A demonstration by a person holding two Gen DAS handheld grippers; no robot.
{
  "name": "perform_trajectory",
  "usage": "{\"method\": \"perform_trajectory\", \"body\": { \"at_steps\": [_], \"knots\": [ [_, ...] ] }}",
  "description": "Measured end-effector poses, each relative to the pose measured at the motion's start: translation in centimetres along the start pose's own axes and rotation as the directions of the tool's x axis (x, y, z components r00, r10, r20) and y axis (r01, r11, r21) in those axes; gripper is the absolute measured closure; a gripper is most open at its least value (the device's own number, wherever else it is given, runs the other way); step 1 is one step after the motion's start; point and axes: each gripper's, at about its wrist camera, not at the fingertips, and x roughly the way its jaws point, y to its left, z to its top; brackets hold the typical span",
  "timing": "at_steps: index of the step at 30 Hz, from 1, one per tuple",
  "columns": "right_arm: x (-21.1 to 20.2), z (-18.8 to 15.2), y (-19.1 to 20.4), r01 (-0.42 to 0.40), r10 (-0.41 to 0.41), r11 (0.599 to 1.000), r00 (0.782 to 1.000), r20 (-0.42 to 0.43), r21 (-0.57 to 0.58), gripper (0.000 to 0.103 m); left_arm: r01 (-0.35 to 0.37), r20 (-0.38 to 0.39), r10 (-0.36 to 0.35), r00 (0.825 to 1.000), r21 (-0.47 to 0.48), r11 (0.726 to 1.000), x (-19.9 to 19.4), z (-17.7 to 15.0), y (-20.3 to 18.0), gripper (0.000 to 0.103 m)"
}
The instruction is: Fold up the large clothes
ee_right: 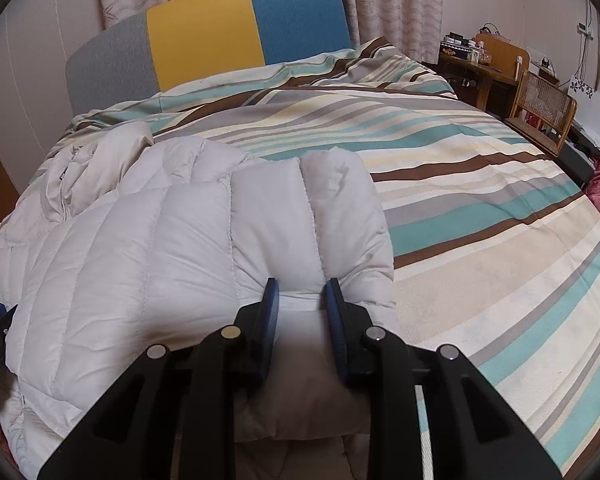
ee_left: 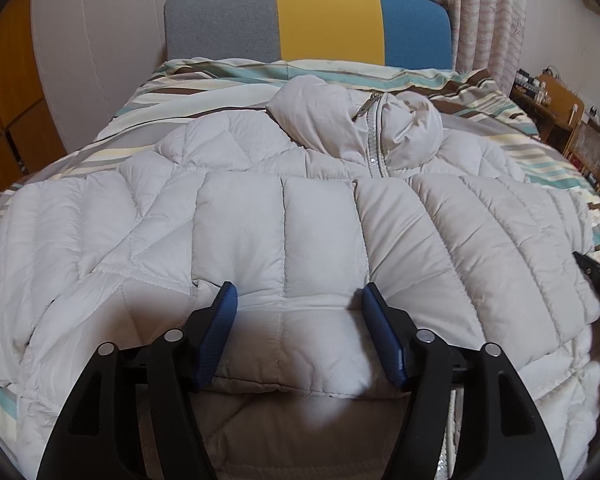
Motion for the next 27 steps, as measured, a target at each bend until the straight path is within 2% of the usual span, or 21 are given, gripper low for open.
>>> {"method": "perform_trajectory", "body": {
  "at_steps": [8,10,11,15,22,25,27],
  "knots": [
    [-0.1,0.0,0.1,0.0,0.0,1.0,1.0,0.001,-0.001,0.079,0.06,0.001,-0.06,0.998,-0.011,0.998,-2.7,-0.1,2.0,0.037],
    [-0.1,0.0,0.1,0.003,-0.003,1.0,1.0,0.002,0.001,0.079,0.052,0.023,-0.051,0.998,-0.053,0.997,-3.9,-0.2,3.8,0.028],
    [-0.1,0.0,0.1,0.004,-0.004,1.0,1.0,0.002,0.0,0.079,0.031,0.032,-0.028,0.999,-0.077,0.997,-4.4,-0.2,4.7,0.015],
    [-0.1,0.0,0.1,0.003,-0.003,1.0,1.0,0.002,0.0,0.079,0.011,0.088,0.008,0.996,-0.217,0.976,-6.6,-0.6,10.2,0.014],
    [-0.1,0.0,0.2,0.001,-0.001,1.0,1.0,0.003,0.002,0.078,-0.127,0.074,0.17,0.983,-0.397,0.909,-9.3,-1.7,19.9,0.014],
    [-0.1,0.0,0.1,0.002,-0.002,1.0,1.0,0.004,0.002,0.078,-0.208,0.032,0.254,0.967,-0.48,0.852,-10.0,-2.8,24.4,0.014],
    [-0.1,0.0,0.1,0.001,-0.001,1.0,1.0,0.004,0.003,0.078,-0.262,-0.005,0.31,0.951,-0.546,0.796,-10.5,-4.0,27.6,0.014]
  ]
}}
